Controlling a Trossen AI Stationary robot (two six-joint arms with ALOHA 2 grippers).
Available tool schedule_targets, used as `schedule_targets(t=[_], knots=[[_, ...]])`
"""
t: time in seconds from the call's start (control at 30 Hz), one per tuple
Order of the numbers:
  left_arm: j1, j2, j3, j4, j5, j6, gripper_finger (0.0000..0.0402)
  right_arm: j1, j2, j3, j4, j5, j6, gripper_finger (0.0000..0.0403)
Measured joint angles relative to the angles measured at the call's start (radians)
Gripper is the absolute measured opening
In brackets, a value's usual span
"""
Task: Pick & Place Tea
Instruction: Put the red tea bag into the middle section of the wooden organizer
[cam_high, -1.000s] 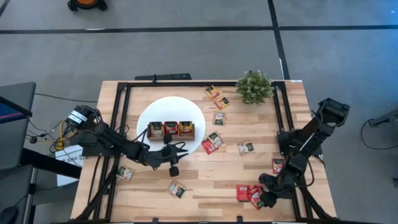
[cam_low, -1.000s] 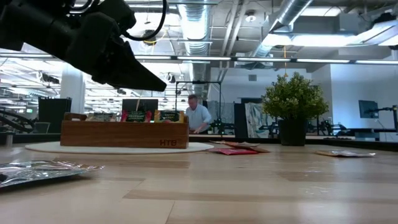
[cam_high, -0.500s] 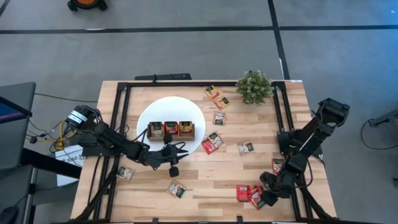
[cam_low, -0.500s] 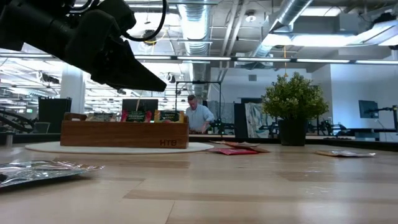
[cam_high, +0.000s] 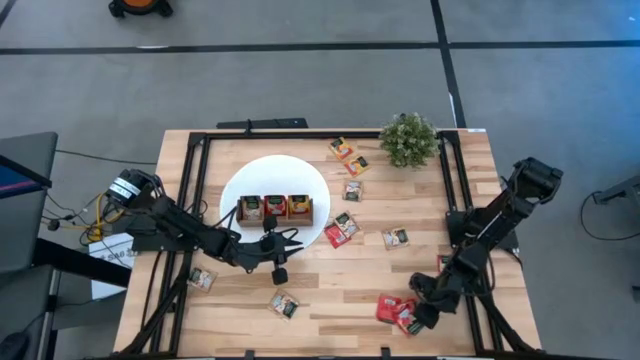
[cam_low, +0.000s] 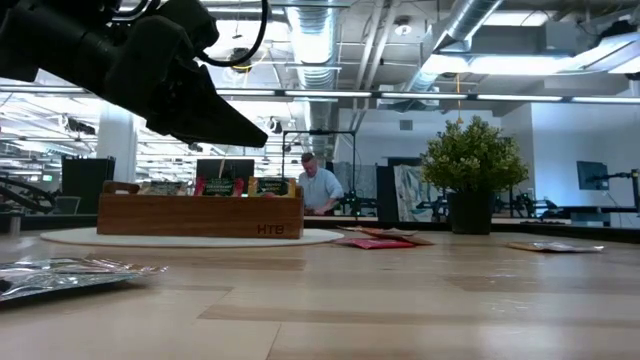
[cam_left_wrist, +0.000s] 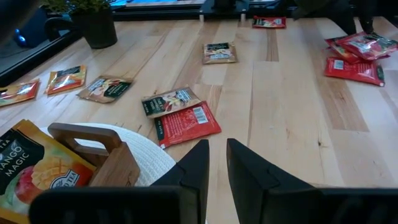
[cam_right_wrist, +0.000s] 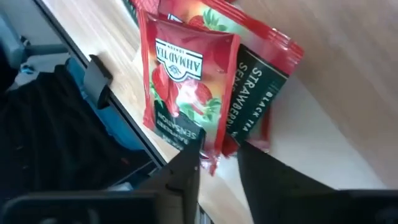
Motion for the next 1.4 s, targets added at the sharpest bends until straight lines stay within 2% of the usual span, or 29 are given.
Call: schedule_targets(t=[0.17, 0.37, 0.43, 0.6, 0.67, 0.83, 1.0, 1.17, 1.23, 1.33, 1.4], knots=[[0.000, 0.000, 0.000, 0.000, 0.000, 0.000, 0.0048, -0.020, 0.000, 0.001, 0.001, 0.000, -0.113, 0.0014], [0.000, 0.000, 0.000, 0.023, 0.010, -0.015, 0.0048, -0.075, -0.030, 0.061, -0.043, -0.033, -0.255, 0.0002], [0.000, 0.008, 0.006, 0.077, 0.010, -0.004, 0.0048, -0.109, -0.060, 0.107, -0.151, -0.031, -0.306, 0.0002], [0.000, 0.088, 0.106, 0.090, 0.011, 0.077, 0.0048, -0.234, -0.073, 0.303, -0.617, -0.012, -0.492, 0.0001], [0.001, 0.146, 0.162, 0.082, 0.010, 0.111, 0.0048, -0.292, -0.050, 0.378, -0.708, 0.031, -0.606, 0.0000], [0.009, 0.295, 0.317, 0.060, -0.009, 0.185, 0.0057, -0.419, 0.040, 0.461, -0.649, 0.090, -0.891, 0.0000], [0.049, 0.371, 0.443, -0.127, 0.086, 0.114, 0.0092, -0.462, 0.159, 0.469, -0.521, 0.161, -1.079, 0.0000], [0.079, 0.399, 0.460, -0.131, 0.185, 0.056, 0.0154, -0.463, 0.244, 0.469, -0.441, 0.164, -1.159, 0.0000], [0.089, 0.405, 0.460, -0.132, 0.267, 0.027, 0.0174, -0.463, 0.257, 0.469, -0.430, 0.176, -1.167, 0.0000], [0.102, 0.430, 0.460, -0.102, 0.389, -0.036, 0.0186, -0.458, 0.246, 0.469, -0.428, 0.250, -1.169, 0.0000], [0.106, 0.448, 0.460, -0.084, 0.396, -0.072, 0.0187, -0.448, 0.223, 0.469, -0.426, 0.306, -1.171, 0.0000]])
